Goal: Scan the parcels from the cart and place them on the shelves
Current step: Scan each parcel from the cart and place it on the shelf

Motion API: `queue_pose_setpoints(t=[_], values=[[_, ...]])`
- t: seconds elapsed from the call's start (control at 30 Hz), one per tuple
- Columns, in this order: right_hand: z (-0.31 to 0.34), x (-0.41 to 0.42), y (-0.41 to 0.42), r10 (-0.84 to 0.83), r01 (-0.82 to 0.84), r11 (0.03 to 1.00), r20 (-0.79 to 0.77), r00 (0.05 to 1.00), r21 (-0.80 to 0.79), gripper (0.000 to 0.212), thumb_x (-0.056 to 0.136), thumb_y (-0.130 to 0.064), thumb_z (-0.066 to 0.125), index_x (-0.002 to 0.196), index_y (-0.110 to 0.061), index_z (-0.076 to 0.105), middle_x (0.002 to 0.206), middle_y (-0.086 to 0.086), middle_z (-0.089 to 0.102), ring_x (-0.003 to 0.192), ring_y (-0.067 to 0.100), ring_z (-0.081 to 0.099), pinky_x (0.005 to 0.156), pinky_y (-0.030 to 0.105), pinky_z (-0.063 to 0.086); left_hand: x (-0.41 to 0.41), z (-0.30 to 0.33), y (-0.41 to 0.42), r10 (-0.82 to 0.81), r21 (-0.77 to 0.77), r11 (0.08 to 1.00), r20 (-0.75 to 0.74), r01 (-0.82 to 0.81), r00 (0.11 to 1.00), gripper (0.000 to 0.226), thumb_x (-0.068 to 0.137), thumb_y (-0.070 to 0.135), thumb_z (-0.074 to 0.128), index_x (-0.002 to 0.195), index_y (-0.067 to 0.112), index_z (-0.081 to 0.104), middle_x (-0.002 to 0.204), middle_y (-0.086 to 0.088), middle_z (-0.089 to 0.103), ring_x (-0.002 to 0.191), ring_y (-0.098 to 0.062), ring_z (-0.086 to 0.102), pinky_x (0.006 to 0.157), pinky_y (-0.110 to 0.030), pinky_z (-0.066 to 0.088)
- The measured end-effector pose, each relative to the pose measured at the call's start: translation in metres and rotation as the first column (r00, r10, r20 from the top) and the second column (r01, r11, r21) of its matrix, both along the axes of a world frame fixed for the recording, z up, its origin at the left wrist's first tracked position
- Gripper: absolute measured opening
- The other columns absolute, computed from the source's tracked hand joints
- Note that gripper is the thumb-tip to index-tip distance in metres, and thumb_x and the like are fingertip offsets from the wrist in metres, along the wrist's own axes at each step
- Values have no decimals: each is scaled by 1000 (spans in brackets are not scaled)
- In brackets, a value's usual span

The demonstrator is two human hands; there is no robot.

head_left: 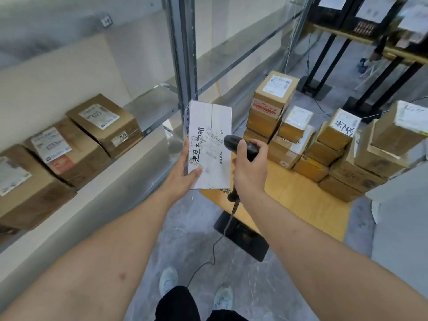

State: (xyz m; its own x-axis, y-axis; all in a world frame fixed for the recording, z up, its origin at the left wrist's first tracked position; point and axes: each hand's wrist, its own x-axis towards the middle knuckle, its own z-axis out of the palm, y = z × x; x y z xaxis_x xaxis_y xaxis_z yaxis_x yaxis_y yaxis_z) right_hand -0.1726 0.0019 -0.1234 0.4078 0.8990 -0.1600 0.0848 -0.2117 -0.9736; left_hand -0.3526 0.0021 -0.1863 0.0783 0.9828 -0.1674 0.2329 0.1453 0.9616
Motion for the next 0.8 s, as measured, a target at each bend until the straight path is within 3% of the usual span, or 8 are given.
queue_pose_setpoints(t=[0.1, 0.17, 0.23, 0.4, 0.47, 0.6, 0.73, 0.8], values=[[29, -12, -3, -3, 4, 999, -32, 999, 37, 27, 89, -62, 57, 110, -46, 52, 104, -11, 69, 93, 21, 72, 84, 54, 61, -11, 27, -8, 56, 73, 996, -61, -52, 997, 96, 105, 18, 63, 157, 66, -2, 146, 39, 45, 136, -1, 50, 112, -34, 46], [45, -19, -7, -5, 8, 998, -46, 999, 63, 23, 97, -55, 57, 113, -40, 52, 102, -12, 66, 92, 18, 69, 82, 48, 59, -21, 42, -14, 84, 117, 990, -52, -77, 995, 96, 104, 17, 64, 157, 66, 0, 154, 27, 45, 132, -4, 55, 105, -36, 54], [60, -28, -13, 2, 2, 997, -56, 998, 75, 18, 101, -49, 57, 114, -37, 51, 100, -13, 63, 90, 13, 66, 78, 41, 55, -34, 55, -17, 96, 150, 985, -57, -86, 994, 96, 104, 17, 64, 156, 67, 1, 160, 17, 45, 141, -12, 51, 114, -48, 48], [97, -67, -40, 4, 3, 995, -66, 998, 99, 26, 81, -70, 52, 99, -52, 48, 106, -4, 68, 95, 24, 71, 83, 55, 62, -73, 82, -31, 90, 226, 971, -66, -73, 994, 94, 103, 13, 64, 160, 62, 7, 157, 11, 51, 143, -16, 50, 118, -57, 41], [108, -83, -53, -2, 9, 994, -68, 998, 105, 21, 87, -66, 54, 99, -51, 48, 107, -3, 68, 95, 24, 71, 83, 55, 63, -89, 91, -42, 102, 243, 967, -89, -78, 991, 94, 103, 9, 64, 163, 54, 7, 156, 13, 50, 141, -11, 51, 120, -51, 41], [122, -111, -86, -6, 17, 993, -89, 996, 120, 13, 99, -52, 57, 99, -44, 48, 107, -3, 67, 98, 26, 71, 85, 49, 62, -124, 98, -70, 94, 295, 954, -104, -59, 990, 97, 102, 13, 64, 158, 64, 3, 158, 12, 50, 144, -17, 51, 120, -60, 38], [134, -137, -116, -12, 23, 992, -89, 996, 128, 12, 98, -53, 56, 100, -46, 47, 107, 1, 67, 97, 27, 70, 84, 51, 62, -148, 112, -99, 132, 299, 950, -116, -92, 984, 99, 103, 14, 63, 155, 69, -2, 159, 10, 48, 144, -19, 49, 122, -55, 36], [137, -146, -127, -5, 16, 991, -84, 996, 132, 14, 95, -58, 55, 101, -49, 47, 106, 3, 69, 97, 29, 70, 83, 52, 62, -158, 115, -110, 133, 311, 946, -124, -89, 983, 100, 102, 19, 64, 152, 72, -5, 159, 11, 48, 147, -24, 46, 123, -62, 30]])
